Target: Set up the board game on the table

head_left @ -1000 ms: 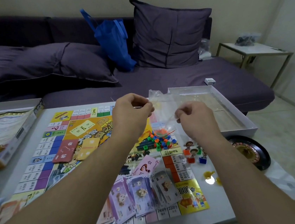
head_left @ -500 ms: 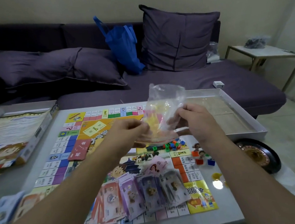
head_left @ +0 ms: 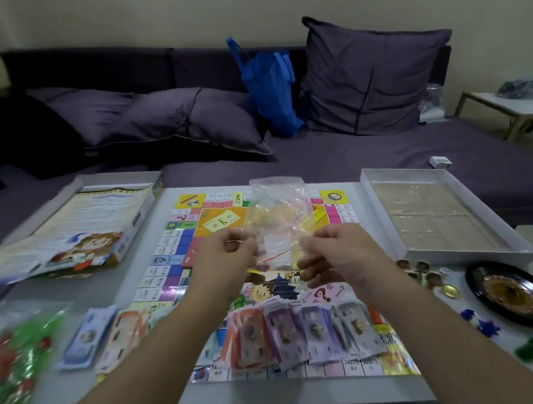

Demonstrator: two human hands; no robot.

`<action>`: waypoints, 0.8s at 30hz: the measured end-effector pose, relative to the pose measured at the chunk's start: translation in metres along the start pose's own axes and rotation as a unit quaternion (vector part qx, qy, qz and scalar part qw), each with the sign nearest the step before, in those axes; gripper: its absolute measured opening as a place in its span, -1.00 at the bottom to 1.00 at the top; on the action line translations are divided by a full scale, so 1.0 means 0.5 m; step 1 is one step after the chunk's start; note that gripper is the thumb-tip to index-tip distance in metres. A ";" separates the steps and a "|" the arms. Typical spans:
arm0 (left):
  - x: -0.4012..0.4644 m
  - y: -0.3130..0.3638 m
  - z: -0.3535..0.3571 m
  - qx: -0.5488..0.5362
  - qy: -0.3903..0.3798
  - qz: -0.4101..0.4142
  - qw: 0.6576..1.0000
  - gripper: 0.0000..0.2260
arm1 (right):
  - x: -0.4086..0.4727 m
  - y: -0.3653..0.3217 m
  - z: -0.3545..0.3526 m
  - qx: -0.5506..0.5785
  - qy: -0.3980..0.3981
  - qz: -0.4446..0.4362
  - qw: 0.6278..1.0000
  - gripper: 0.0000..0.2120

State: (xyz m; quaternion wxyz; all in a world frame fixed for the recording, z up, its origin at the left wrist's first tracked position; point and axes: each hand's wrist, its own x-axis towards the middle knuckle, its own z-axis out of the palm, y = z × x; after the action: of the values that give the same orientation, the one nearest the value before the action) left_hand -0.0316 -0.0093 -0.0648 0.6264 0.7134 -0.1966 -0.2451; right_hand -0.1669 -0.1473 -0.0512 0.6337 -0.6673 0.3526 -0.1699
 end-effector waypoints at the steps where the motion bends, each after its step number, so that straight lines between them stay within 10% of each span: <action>1: -0.002 -0.002 -0.013 -0.003 -0.012 -0.006 1.000 -0.96 | -0.004 0.002 0.015 -0.013 -0.008 -0.013 1.000 -0.88; 24: -0.056 -0.047 -0.517 -0.002 0.193 -0.132 0.972 -0.82 | -0.030 0.003 0.482 -0.110 -0.203 -0.011 0.973 -0.91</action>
State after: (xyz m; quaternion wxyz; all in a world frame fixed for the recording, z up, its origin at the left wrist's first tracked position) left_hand 0.0993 0.2167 -0.0607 0.6157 0.7658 0.0242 -0.1842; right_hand -0.0152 0.0379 -0.0829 0.6124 -0.7575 0.2262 0.0019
